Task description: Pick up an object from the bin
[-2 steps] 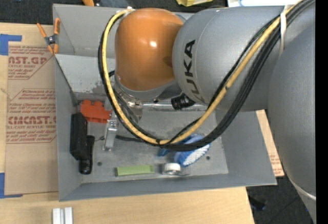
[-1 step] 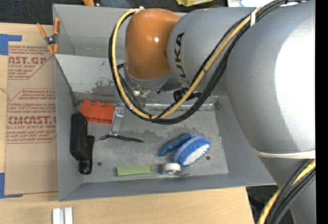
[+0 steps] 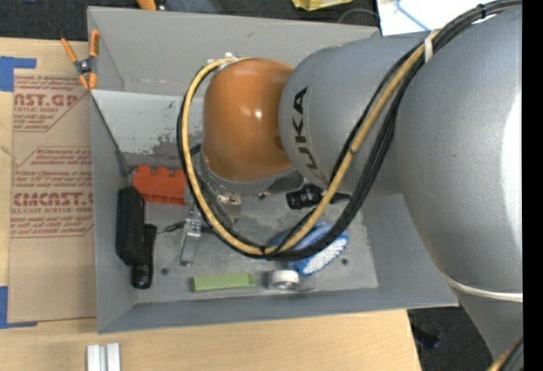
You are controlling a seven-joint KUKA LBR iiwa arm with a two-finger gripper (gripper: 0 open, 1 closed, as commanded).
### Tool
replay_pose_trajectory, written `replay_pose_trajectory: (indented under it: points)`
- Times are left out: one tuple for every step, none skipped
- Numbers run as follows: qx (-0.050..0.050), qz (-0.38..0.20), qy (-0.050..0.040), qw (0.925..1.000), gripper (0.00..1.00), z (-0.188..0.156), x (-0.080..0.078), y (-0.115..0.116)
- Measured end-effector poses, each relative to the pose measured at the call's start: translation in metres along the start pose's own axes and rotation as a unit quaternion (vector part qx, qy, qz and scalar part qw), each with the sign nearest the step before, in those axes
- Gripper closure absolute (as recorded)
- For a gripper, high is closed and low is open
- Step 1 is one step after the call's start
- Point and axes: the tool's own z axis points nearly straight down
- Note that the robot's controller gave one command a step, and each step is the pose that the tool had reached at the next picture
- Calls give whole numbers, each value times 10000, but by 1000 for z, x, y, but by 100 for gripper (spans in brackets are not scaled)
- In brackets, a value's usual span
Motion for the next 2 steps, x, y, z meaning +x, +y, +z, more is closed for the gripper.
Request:
replay_pose_trajectory:
  points:
    - [15,76,6,10000,0,50,-19,37]
    - [14,-715,23,9974,0,15,-16,-36]
